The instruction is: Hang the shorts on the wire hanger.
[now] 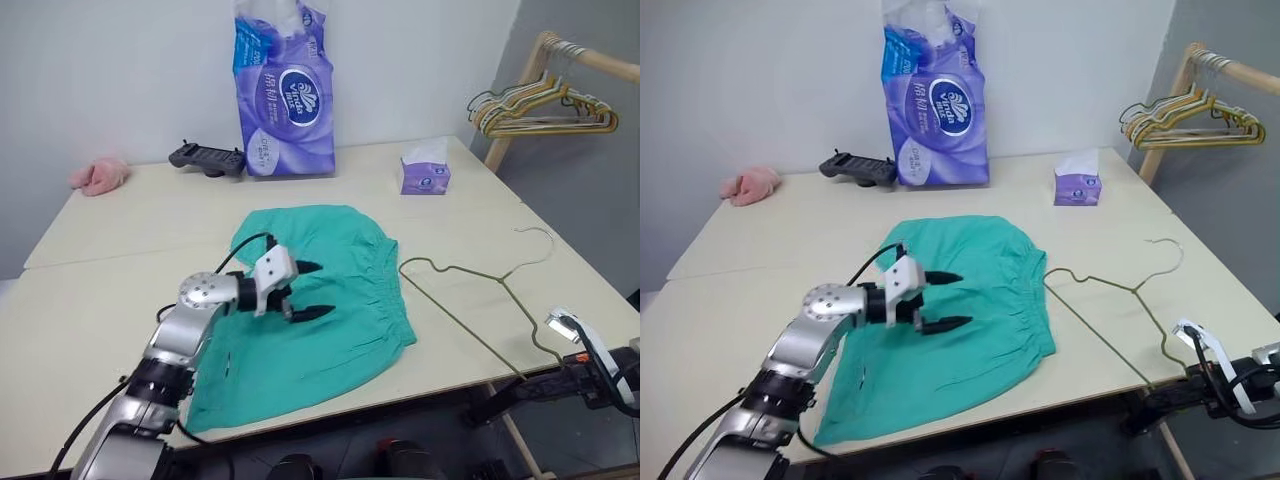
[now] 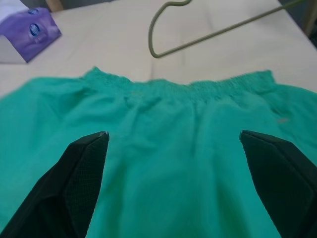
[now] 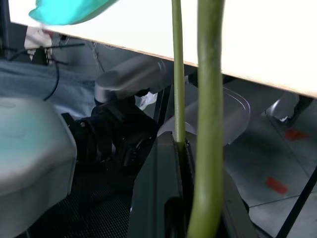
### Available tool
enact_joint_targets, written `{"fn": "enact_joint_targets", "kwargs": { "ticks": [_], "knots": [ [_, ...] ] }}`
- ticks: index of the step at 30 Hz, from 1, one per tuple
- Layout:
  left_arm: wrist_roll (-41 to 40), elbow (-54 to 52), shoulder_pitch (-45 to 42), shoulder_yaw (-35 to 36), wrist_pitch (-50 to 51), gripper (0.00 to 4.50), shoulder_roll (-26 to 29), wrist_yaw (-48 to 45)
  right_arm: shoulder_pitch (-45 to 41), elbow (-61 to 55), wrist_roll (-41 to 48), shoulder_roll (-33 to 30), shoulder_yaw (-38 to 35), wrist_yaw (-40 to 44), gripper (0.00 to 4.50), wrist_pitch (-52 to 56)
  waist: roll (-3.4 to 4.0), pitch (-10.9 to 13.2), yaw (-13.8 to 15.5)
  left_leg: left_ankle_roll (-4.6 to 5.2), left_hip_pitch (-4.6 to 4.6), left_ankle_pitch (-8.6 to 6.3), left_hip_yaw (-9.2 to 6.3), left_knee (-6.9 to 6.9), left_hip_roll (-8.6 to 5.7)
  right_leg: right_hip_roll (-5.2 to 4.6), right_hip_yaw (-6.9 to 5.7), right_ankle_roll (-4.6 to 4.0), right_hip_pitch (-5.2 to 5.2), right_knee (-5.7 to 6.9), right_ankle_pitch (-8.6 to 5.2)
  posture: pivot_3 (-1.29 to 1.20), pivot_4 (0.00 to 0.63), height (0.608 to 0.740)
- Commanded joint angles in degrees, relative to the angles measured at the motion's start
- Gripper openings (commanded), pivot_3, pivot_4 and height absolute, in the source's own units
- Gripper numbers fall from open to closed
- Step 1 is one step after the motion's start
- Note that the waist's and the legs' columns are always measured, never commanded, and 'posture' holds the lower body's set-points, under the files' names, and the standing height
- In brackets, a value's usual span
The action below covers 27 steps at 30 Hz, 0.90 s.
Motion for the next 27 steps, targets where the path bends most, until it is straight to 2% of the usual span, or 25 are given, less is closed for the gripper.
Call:
{"fn": "enact_joint_targets", "kwargs": {
  "ticks": [1,8,15,27],
  "knots": [
    [-3.9,-4.21,1.18,2.9,2.81,4.49,1.72,-1.79,-1.38,0.88,0.02,0.7,1.08,-0.04,0.0,-0.23,0.0,0.0,0.17,0.01,-0.01,0.0,-0.02,0.01,-0.01,-0.01,-0.02,0.0,0.03,-0.02,0.0,-0.09,0.051,0.74],
    [-3.31,-3.87,3.81,5.17,0.51,4.49,1.84,0.07,-8.77,8.12,-4.13,4.29,9.58,1.48,0.0,-1.89,-0.01,0.03,0.23,0.03,0.02,-0.01,-0.02,0.01,-0.01,0.0,-0.03,0.0,0.06,-0.05,0.0,-0.03,0.058,0.74],
    [-3.44,-5.72,3.4,5.4,0.89,4.49,1.44,1.87,-12.31,9.6,-7.32,3.71,16.37,6.11,0.0,-4.38,-0.02,0.04,1.03,0.03,0.02,-0.01,-0.02,0.01,-0.02,-0.01,-0.03,0.0,0.06,-0.06,0.0,0.01,0.055,0.74],
    [-3.04,-5.47,4.67,5.93,-0.35,4.49,1.59,2.42,-14.74,0.99,-1.51,0.85,15.78,10.55,0.0,0.54,-0.02,0.04,1.83,0.03,0.02,-0.01,-0.03,0.01,-0.03,-0.02,-0.03,0.0,0.04,-0.06,0.0,0.02,0.044,0.74]
  ]
}}
